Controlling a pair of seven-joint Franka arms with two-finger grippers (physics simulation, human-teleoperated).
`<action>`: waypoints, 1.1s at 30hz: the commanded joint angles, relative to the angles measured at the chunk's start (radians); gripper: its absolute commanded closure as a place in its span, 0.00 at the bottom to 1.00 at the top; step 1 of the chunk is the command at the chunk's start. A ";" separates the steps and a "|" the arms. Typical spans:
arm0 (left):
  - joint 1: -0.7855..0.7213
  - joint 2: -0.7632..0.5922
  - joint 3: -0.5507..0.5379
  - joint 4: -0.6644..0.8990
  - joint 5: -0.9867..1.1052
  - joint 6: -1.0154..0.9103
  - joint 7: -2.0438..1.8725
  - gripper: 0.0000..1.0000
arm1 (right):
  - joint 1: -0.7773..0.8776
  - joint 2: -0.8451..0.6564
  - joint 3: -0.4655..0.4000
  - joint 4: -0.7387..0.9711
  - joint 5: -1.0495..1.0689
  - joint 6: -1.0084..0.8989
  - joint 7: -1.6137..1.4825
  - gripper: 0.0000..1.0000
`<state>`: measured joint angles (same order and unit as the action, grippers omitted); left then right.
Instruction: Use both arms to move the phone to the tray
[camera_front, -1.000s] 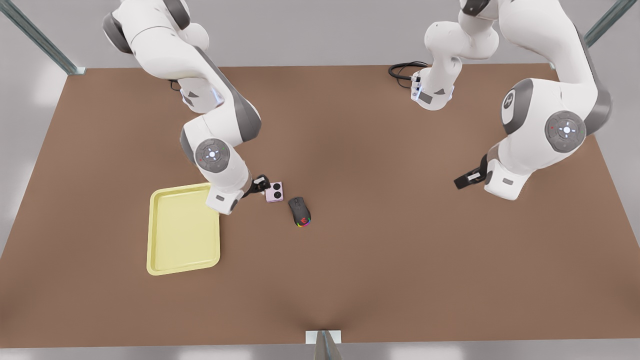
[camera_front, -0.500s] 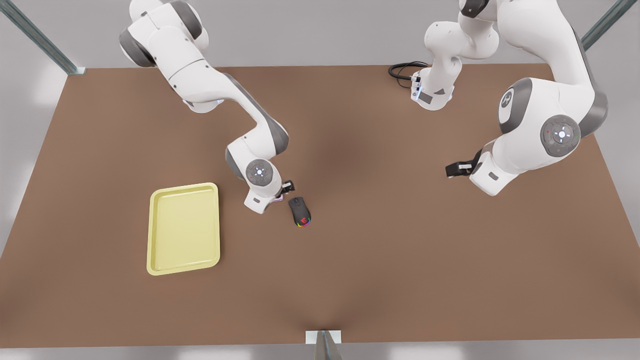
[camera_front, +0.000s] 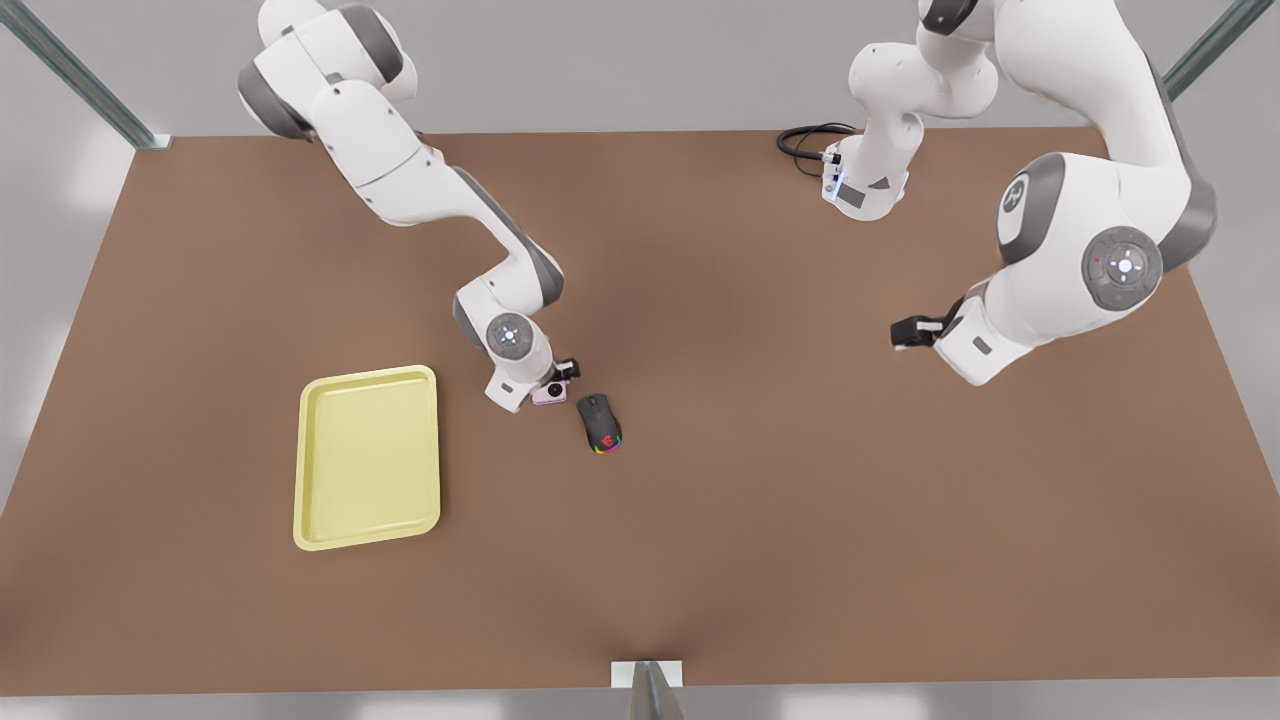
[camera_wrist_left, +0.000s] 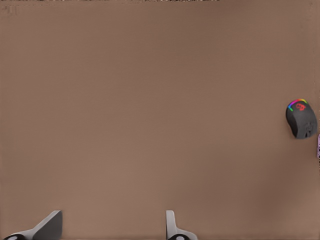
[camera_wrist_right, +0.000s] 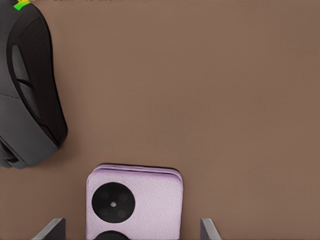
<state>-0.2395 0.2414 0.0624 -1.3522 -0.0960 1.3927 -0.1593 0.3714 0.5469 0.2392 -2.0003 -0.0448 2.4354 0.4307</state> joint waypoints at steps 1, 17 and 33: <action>0.000 -0.004 0.000 0.019 0.006 -0.004 0.070 0.00 | 0.001 0.005 0.000 -0.003 -0.003 0.111 -0.027 0.00; 0.008 0.013 0.011 0.018 -0.004 -0.009 0.075 0.00 | -0.002 0.015 0.000 -0.063 -0.006 0.166 -0.043 0.00; 0.008 0.019 0.010 0.016 -0.001 -0.011 0.069 0.00 | -0.003 0.001 0.000 -0.077 -0.006 0.166 -0.038 0.26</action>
<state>-0.2317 0.2620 0.0721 -1.3364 -0.0976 1.3834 -0.0990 0.3688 0.5496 0.2394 -2.0789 -0.0436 2.6035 0.3895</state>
